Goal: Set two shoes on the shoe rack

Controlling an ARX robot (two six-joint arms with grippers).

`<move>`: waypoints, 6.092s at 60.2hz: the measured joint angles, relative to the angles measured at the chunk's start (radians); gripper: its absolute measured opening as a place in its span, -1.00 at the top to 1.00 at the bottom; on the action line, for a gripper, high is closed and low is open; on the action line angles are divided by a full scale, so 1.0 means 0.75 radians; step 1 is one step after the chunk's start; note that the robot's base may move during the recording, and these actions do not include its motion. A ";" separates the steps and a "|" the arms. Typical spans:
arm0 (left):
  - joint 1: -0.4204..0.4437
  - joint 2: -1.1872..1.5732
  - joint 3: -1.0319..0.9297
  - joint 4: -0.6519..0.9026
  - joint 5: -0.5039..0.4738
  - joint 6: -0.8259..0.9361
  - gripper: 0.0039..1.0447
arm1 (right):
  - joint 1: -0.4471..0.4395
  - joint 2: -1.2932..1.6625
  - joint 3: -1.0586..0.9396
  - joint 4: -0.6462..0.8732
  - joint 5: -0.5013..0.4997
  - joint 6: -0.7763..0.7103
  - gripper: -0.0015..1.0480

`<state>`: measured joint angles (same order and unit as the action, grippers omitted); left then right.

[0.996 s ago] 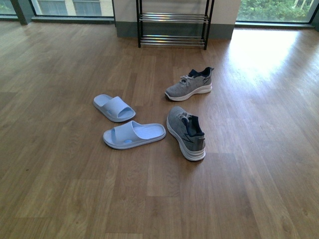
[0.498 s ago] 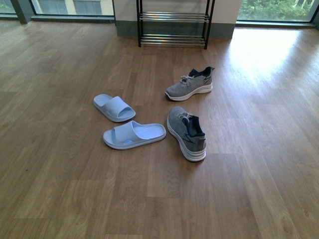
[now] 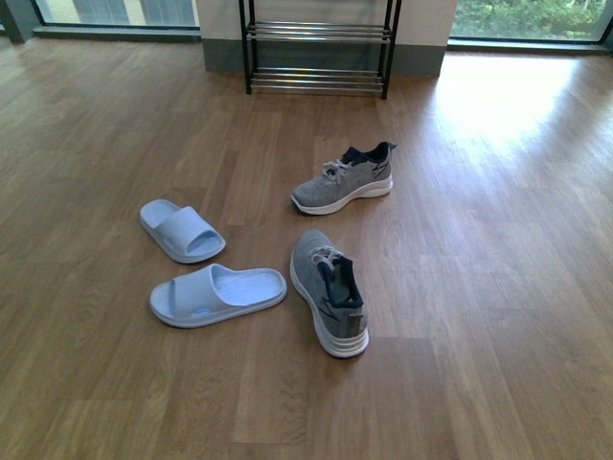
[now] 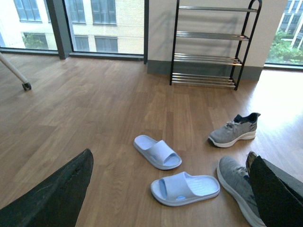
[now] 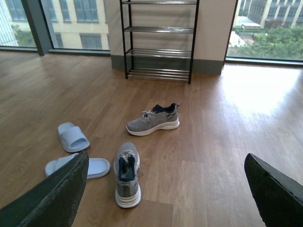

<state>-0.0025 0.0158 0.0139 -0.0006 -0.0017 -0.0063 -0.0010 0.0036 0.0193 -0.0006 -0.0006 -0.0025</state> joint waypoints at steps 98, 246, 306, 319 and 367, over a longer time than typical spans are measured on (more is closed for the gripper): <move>-0.413 0.991 0.292 0.027 -0.296 -1.190 -0.83 | 0.000 0.001 0.000 0.000 0.001 0.000 -0.82; -0.401 3.589 1.597 -0.446 0.320 -0.692 -0.42 | 0.000 0.001 0.000 0.000 0.001 0.000 -0.82; -0.414 3.491 1.550 -0.373 0.176 -0.763 0.97 | 0.000 0.002 0.000 0.000 0.001 0.000 -0.82; -0.386 3.233 1.434 -0.327 0.047 -0.738 0.97 | 0.000 0.001 0.000 0.000 0.002 0.000 -0.82; -0.347 1.647 0.674 -0.230 -0.592 -0.511 0.97 | 0.000 0.001 0.000 0.000 0.001 0.000 -0.82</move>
<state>-0.2626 1.2510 0.5198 -0.1734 -0.4454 -0.3897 -0.0010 0.0044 0.0193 -0.0006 0.0002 -0.0025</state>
